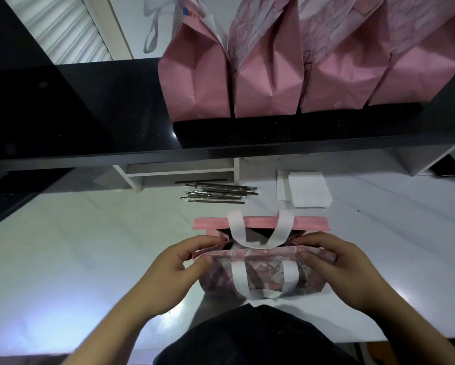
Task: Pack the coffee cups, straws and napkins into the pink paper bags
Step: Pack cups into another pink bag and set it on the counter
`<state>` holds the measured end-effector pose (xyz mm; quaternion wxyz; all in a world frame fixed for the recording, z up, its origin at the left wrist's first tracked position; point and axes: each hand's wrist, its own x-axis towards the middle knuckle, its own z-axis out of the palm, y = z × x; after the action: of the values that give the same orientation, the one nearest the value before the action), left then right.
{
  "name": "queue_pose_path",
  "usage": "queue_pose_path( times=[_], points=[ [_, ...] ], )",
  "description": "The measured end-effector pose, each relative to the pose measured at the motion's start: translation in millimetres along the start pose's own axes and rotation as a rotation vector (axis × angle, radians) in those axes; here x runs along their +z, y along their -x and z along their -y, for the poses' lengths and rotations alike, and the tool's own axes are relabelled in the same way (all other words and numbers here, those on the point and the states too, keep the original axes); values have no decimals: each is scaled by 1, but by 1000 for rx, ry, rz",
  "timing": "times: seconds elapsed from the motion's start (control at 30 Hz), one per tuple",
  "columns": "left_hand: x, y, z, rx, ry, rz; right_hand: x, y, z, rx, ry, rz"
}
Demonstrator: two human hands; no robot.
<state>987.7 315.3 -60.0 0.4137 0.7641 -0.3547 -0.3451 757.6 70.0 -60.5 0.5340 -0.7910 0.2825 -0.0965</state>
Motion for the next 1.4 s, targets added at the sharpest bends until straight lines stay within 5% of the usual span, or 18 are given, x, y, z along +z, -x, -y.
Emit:
queue_pose_path(
  times=[0.4,0.6,0.73,0.83,1.13,1.4],
  points=[
    [4,-14,-10,142,-160,-66,0,-4,2,153,-213,-31],
    [4,-17,-2,146,-21,-162,4,-9,-6,187,-273,-168],
    [-2,-16,-1,384,-568,-237,-3,-16,-8,19,130,-160],
    [0,-20,-7,514,-723,-346,-3,-21,-8,-56,240,-180],
    [2,-68,-63,335,-857,-334,-4,-21,-12,-86,346,-187],
    [0,-52,-60,240,-609,-238,-8,-25,-9,-127,521,-203]
  ],
)
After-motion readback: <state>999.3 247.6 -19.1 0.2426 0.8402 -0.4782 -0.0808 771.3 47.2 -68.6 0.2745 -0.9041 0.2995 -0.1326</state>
